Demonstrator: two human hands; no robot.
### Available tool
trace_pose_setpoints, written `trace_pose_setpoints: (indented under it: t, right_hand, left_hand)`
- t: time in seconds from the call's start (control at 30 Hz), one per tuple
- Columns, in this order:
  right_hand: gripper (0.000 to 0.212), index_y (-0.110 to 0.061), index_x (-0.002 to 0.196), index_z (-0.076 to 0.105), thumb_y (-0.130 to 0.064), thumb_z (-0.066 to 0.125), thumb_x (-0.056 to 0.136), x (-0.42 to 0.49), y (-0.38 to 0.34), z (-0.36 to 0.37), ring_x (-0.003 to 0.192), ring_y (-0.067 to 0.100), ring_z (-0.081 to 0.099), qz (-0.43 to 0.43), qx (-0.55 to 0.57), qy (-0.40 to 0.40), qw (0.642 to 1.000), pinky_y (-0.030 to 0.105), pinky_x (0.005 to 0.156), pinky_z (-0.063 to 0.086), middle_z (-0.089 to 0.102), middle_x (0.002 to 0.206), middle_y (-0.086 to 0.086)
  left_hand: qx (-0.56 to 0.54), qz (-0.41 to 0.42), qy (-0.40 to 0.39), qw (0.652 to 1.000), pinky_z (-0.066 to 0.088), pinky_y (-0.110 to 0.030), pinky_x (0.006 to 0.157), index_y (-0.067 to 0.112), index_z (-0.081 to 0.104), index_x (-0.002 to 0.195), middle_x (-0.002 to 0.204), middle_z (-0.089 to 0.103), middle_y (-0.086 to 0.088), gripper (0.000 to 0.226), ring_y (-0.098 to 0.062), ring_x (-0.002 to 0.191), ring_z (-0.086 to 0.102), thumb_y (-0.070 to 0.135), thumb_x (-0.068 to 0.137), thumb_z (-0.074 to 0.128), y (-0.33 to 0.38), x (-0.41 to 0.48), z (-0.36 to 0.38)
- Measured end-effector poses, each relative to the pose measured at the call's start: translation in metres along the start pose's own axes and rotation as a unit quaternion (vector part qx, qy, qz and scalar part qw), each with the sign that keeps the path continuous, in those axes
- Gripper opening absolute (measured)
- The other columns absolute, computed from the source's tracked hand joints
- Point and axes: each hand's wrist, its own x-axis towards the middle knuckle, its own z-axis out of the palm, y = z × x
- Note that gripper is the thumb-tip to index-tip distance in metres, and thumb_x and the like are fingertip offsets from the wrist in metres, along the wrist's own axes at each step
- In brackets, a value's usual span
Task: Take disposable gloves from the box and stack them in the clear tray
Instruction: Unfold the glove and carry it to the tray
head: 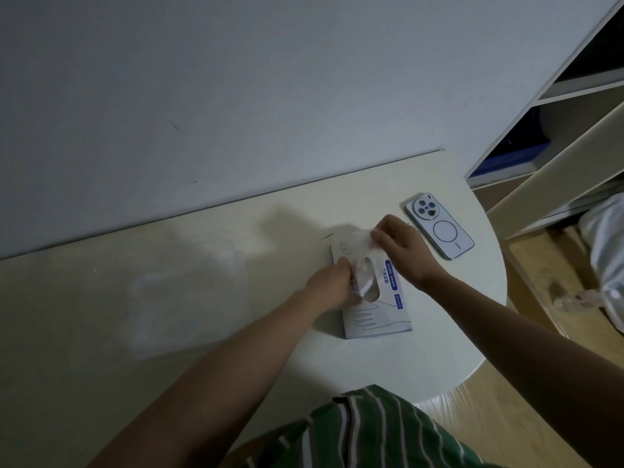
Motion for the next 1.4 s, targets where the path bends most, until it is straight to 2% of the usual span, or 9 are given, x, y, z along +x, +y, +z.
trace_pose_setpoints:
  t: [0.1, 0.2, 0.4, 0.73, 0.8, 0.97, 1.07, 1.17, 1.4]
  right_hand:
    - [0.021, -0.008, 0.081, 0.052, -0.013, 0.045, 0.100, 0.005, -0.017, 0.001, 0.057, 0.006, 0.053, -0.005, 0.056, 0.010, 0.998, 0.018, 0.058, 0.046, 0.058, 0.065, -0.002]
    - [0.023, -0.009, 0.080, 0.053, -0.015, 0.046, 0.101, 0.008, -0.032, 0.008, 0.050, 0.005, 0.048, -0.008, 0.067, 0.003, 0.998, 0.019, 0.050, 0.042, 0.052, 0.062, 0.004]
    - [0.028, -0.010, 0.078, 0.052, -0.019, 0.044, 0.102, 0.007, -0.055, 0.032, 0.048, 0.009, 0.047, 0.013, 0.117, -0.059, 0.991, 0.019, 0.046, 0.037, 0.051, 0.061, 0.006]
    - [0.041, -0.008, 0.083, 0.058, -0.042, 0.044, 0.101, 0.005, -0.096, 0.100, 0.057, 0.024, 0.039, 0.020, 0.130, -0.184, 0.974, 0.031, 0.055, 0.032, 0.056, 0.057, 0.005]
    - [0.044, -0.007, 0.089, 0.062, -0.050, 0.052, 0.094, 0.007, -0.104, 0.111, 0.055, 0.021, 0.042, 0.016, 0.112, -0.232, 0.966, 0.030, 0.053, 0.032, 0.059, 0.058, 0.003]
    - [0.008, -0.010, 0.090, 0.066, -0.016, 0.071, 0.087, 0.014, -0.117, 0.143, 0.049, 0.009, 0.045, 0.027, 0.052, -0.290, 0.955, 0.017, 0.044, 0.033, 0.062, 0.060, 0.000]
    - [0.008, -0.008, 0.092, 0.067, -0.014, 0.069, 0.088, 0.016, -0.124, 0.166, 0.048, 0.007, 0.048, 0.042, 0.039, -0.298, 0.953, 0.016, 0.045, 0.036, 0.063, 0.060, 0.003]
    - [0.011, -0.006, 0.090, 0.068, -0.016, 0.070, 0.088, 0.019, -0.129, 0.186, 0.044, 0.006, 0.047, 0.062, -0.001, -0.309, 0.949, 0.015, 0.042, 0.036, 0.064, 0.057, 0.005]
    - [0.012, -0.006, 0.093, 0.067, -0.017, 0.065, 0.088, 0.039, -0.136, 0.198, 0.055, 0.013, 0.057, 0.045, -0.079, -0.133, 0.987, 0.022, 0.053, 0.042, 0.068, 0.069, 0.005]
  left_hand:
    - [-0.064, 0.025, -0.029, 0.997, 0.049, -0.039, 0.088, 0.008, 0.045, 0.127, 0.118, 0.060, -0.011, 0.057, -0.029, 0.105, 0.059, 0.032, 0.084, 0.072, -0.004, -0.007, -0.008]
    - [-0.212, 0.054, 0.000, 0.976, 0.052, -0.033, 0.073, 0.011, 0.047, 0.125, 0.106, 0.064, -0.006, 0.055, -0.019, 0.090, 0.061, 0.030, 0.081, 0.076, -0.008, -0.020, -0.019]
    - [-0.526, 0.052, 0.060, 0.847, 0.047, -0.032, 0.078, 0.010, 0.062, 0.099, 0.090, 0.064, -0.005, 0.040, -0.019, 0.084, 0.061, 0.046, 0.082, 0.065, -0.035, -0.053, -0.055]
    - [-0.644, -0.046, 0.265, 0.716, 0.055, -0.032, 0.063, 0.010, 0.053, 0.073, 0.059, 0.050, -0.004, 0.019, -0.023, 0.065, 0.056, 0.009, 0.091, 0.055, -0.089, -0.102, -0.075]
    - [-0.601, -0.058, 0.339, 0.721, 0.051, -0.029, 0.053, 0.009, 0.052, 0.083, 0.057, 0.050, -0.003, 0.013, -0.017, 0.049, 0.053, 0.014, 0.095, 0.052, -0.100, -0.114, -0.079]
    - [-0.461, -0.089, 0.435, 0.769, 0.029, -0.019, 0.035, 0.005, 0.047, 0.098, 0.050, 0.047, -0.002, 0.029, -0.012, 0.030, 0.037, 0.034, 0.101, 0.045, -0.142, -0.140, -0.087]
    - [-0.494, -0.090, 0.370, 0.782, 0.040, -0.022, 0.040, 0.006, 0.051, 0.085, 0.048, 0.053, -0.001, 0.043, -0.014, 0.037, 0.048, 0.048, 0.092, 0.058, -0.162, -0.159, -0.091]
    - [-0.502, -0.104, 0.363, 0.778, 0.043, -0.022, 0.040, 0.006, 0.061, 0.081, 0.056, 0.056, -0.005, 0.023, -0.013, 0.041, 0.054, 0.026, 0.089, 0.069, -0.180, -0.165, -0.085]
    - [-0.224, -0.185, 0.438, 0.851, 0.035, -0.029, 0.068, 0.003, 0.058, 0.102, 0.098, 0.067, -0.014, 0.020, -0.032, 0.092, 0.061, 0.021, 0.095, 0.054, -0.216, -0.170, -0.078]
